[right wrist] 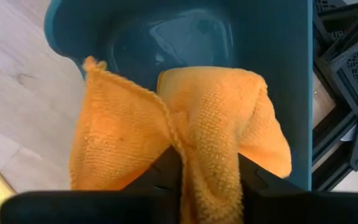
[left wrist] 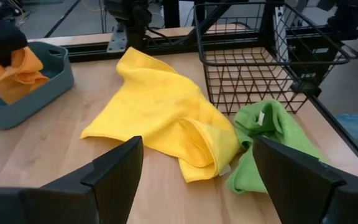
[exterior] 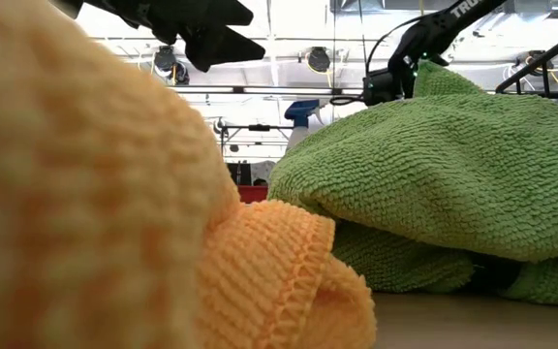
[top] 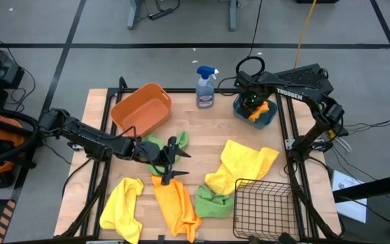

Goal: Sort microfiber towel by color & place in baskets
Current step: Put the top center orange microfiber towel into the blue bin

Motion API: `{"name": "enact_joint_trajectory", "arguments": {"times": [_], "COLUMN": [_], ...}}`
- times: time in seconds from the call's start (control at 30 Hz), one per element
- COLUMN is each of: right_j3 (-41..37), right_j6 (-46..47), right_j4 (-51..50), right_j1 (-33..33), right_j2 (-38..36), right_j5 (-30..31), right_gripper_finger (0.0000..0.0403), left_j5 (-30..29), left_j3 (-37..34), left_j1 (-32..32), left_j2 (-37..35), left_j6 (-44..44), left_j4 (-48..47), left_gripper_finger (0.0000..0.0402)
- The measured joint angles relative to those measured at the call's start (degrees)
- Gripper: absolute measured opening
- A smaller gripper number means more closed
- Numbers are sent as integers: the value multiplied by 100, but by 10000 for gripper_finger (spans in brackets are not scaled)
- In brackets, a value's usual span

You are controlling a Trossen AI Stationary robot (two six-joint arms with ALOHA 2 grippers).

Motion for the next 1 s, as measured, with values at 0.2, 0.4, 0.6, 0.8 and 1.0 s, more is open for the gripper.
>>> {"name": "enact_joint_trajectory", "arguments": {"times": [0.2,0.4,0.6,0.8,1.0], "right_j3": [0,0,0,0,-57], "right_j6": [261,571,718,875,1094], "right_j4": [-959,-1428,-1695,-1591,-1051], "right_j1": [-22,-22,-20,125,502], "right_j2": [-5,-342,-867,-1637,-2017], "right_j5": [307,606,606,538,317], "right_gripper_finger": [170,240,279,267,191], "left_j5": [0,0,0,0,2], "left_j3": [0,0,0,0,0], "left_j1": [-4,-4,-4,-4,-4], "left_j2": [0,0,0,0,0], "left_j6": [0,5,7,20,53], "left_j4": [-44,-90,-90,-87,-74], "left_gripper_finger": [309,309,309,309,309]}}
